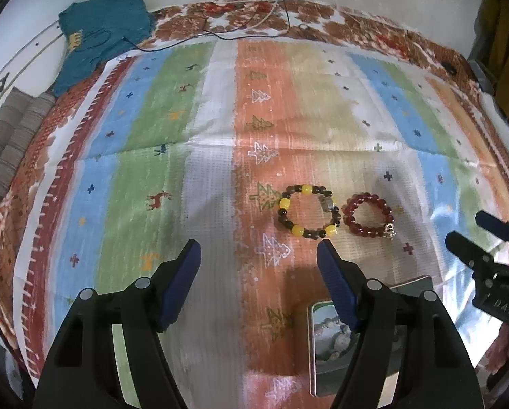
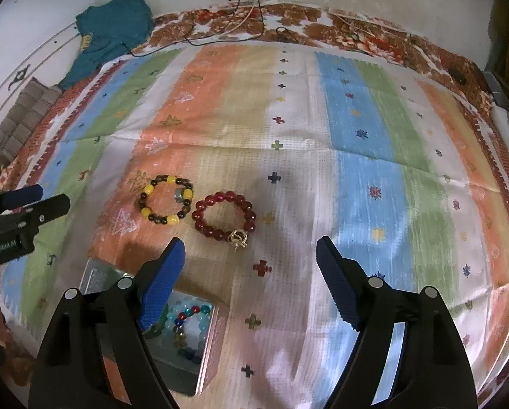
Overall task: Organize jewelry
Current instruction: 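Move both open tools toward the yellow-black and dark-red bracelets on the cloth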
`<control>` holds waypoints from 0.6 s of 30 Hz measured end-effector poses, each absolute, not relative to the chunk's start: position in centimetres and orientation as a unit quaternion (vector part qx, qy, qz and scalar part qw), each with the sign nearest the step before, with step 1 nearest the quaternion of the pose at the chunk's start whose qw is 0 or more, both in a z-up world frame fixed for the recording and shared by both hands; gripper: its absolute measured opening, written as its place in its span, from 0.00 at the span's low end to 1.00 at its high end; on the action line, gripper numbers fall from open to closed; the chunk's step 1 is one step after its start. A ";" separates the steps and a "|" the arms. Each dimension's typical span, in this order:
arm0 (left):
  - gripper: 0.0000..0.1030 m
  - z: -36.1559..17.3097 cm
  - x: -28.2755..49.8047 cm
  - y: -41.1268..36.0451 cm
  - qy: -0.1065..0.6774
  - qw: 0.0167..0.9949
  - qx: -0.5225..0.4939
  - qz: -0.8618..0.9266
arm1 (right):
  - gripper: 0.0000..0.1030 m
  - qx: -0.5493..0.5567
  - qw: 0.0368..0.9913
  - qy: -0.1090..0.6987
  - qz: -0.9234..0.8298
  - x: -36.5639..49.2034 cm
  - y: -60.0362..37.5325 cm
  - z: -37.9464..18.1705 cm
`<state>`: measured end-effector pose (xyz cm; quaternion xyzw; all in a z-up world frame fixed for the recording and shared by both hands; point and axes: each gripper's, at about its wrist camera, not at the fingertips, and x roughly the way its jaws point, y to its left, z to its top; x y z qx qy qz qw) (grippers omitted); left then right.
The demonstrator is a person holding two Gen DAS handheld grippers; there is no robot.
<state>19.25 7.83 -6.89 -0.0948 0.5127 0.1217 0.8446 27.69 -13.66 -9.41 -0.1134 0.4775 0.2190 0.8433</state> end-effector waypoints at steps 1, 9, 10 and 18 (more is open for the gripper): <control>0.70 -7.0 19.4 7.8 0.514 0.844 -0.092 0.122 | 0.77 -0.113 0.843 0.478 0.218 27.9 -13.6 -9.5; 0.71 -8.6 21.2 7.9 0.531 0.834 -0.079 0.126 | 0.77 -0.118 0.839 0.488 0.210 30.1 -13.3 -11.1; 0.71 -8.7 21.3 7.9 0.531 0.834 -0.079 0.126 | 0.77 -0.117 0.839 0.490 0.209 30.4 -13.2 -11.3; 0.71 -10.6 23.0 8.0 0.547 0.826 -0.067 0.120 | 0.77 -0.113 0.834 0.502 0.200 32.4 -13.2 -12.9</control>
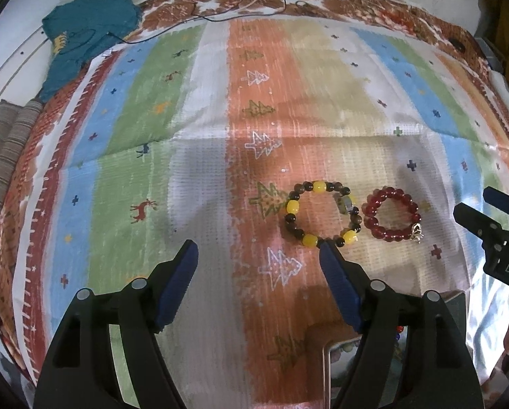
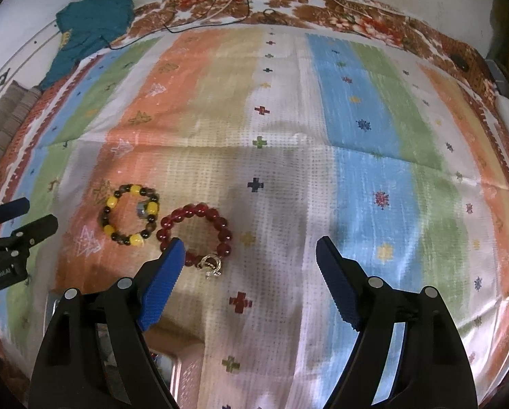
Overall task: Organize jewelry
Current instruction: 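Move both open tools toward the yellow-black and dark-red bracelets on the cloth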
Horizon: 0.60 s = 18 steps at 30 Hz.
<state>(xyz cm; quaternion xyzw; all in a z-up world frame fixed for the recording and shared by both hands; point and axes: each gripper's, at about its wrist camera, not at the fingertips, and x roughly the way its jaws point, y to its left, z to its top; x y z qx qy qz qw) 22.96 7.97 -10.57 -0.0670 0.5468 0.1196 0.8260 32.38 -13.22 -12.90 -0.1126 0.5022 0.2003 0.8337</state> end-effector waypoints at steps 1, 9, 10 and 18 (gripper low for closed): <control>0.71 -10.8 23.2 7.9 0.548 0.825 -0.064 0.119 | 0.77 -0.115 0.832 0.504 0.200 32.6 -13.1 -13.2; 0.71 -12.2 24.5 8.2 0.557 0.819 -0.057 0.122 | 0.77 -0.140 0.818 0.518 0.206 33.4 -11.7 -15.1; 0.71 -12.3 24.7 8.3 0.558 0.819 -0.057 0.121 | 0.77 -0.143 0.817 0.519 0.207 33.5 -11.4 -15.3; 0.71 -13.4 25.8 8.1 0.567 0.814 -0.065 0.108 | 0.77 -0.152 0.806 0.532 0.212 34.3 -10.5 -16.3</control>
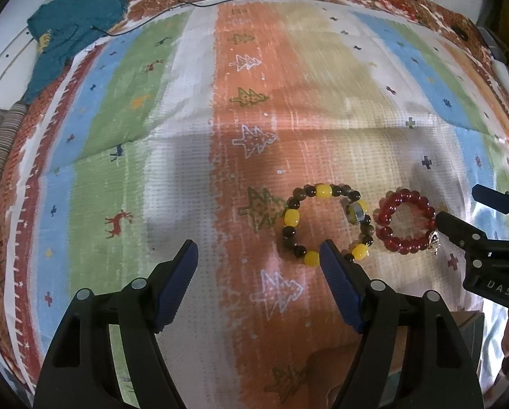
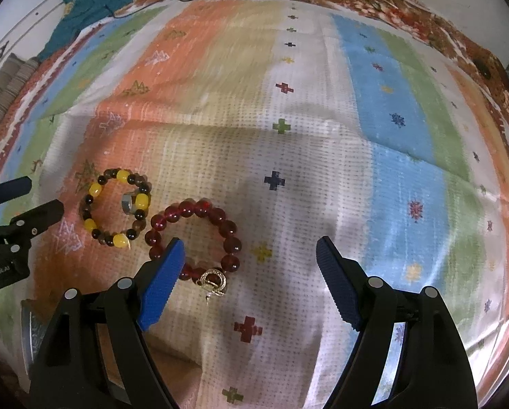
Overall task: Organize jewelry
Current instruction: 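Move both open tools toward the yellow-black and dark-red bracelets on the cloth, then close the right tool on the dark-red bracelet while the left tool grasps the yellow-black bracelet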
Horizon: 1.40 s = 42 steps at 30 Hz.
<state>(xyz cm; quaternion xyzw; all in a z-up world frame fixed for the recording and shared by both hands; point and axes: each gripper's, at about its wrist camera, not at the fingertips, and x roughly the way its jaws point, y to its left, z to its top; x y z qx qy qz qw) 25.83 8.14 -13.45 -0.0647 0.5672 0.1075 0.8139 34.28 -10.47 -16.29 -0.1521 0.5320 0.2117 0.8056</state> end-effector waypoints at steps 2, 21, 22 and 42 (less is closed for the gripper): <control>0.71 -13.7 26.1 8.2 0.569 0.813 -0.065 0.106 | 0.77 -0.152 0.806 0.533 0.208 34.5 -10.5 -16.4; 0.58 -17.1 28.2 8.8 0.593 0.796 -0.068 0.100 | 0.58 -0.181 0.789 0.548 0.212 36.4 -9.4 -19.4; 0.54 -17.3 28.2 8.7 0.593 0.796 -0.062 0.101 | 0.57 -0.186 0.789 0.546 0.211 36.4 -9.3 -19.4; 0.09 -15.5 28.6 8.4 0.570 0.815 -0.061 0.090 | 0.14 -0.169 0.812 0.513 0.220 36.8 -9.3 -17.6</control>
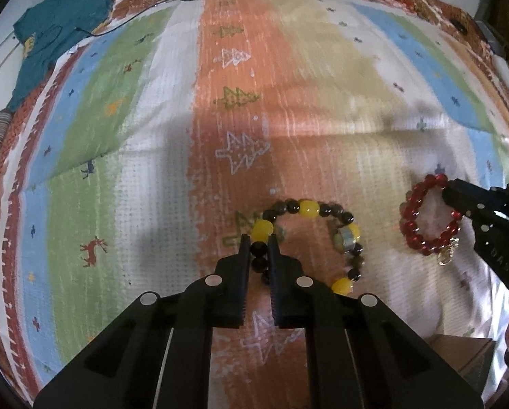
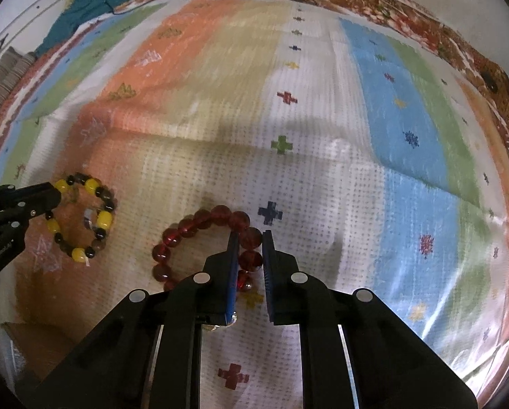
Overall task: Organize jewelry
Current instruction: 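Close the right tool on the dark-red bracelet while the left tool grasps the yellow-black bracelet, then lift and carry both held bracelets back over the silver tin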
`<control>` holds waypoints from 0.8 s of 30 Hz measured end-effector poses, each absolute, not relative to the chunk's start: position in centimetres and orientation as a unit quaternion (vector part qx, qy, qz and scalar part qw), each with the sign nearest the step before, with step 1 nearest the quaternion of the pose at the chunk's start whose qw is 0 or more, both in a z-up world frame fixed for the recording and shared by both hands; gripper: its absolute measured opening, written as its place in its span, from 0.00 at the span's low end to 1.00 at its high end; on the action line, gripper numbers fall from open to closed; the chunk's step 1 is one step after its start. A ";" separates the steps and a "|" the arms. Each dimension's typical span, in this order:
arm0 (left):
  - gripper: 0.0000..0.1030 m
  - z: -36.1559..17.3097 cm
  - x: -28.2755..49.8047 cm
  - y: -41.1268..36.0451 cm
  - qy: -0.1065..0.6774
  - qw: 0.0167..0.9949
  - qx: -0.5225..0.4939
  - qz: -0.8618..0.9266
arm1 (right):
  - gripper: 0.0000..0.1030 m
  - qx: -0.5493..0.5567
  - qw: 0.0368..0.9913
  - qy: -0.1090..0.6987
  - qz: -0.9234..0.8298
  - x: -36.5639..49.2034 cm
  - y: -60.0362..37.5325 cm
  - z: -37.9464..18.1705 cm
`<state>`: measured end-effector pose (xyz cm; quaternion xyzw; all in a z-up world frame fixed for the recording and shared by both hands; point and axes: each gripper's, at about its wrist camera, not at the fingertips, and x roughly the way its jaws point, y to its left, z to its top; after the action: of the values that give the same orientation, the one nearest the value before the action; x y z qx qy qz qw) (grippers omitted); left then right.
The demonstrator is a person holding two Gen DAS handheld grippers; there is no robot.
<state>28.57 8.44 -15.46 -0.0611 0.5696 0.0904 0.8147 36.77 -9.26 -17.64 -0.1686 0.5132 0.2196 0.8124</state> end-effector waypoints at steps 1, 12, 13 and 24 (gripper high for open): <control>0.09 -15.2 28.6 8.5 0.568 0.816 -0.062 0.089 | 0.14 -0.168 0.814 0.511 0.221 36.6 -9.2 -17.4; 0.09 -11.6 28.6 7.1 0.540 0.837 -0.068 0.059 | 0.14 -0.160 0.826 0.486 0.236 35.2 -8.9 -14.8; 0.09 -11.4 28.6 6.9 0.538 0.838 -0.066 0.059 | 0.14 -0.159 0.827 0.485 0.237 35.0 -8.9 -14.7; 0.09 -9.5 28.1 6.4 0.527 0.846 -0.068 0.051 | 0.14 -0.135 0.828 0.483 0.250 34.1 -9.5 -13.7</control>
<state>28.08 6.40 -9.54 -0.0684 0.5267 0.0506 0.8458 34.08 -9.47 -13.70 -0.1350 0.4831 0.2499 0.8282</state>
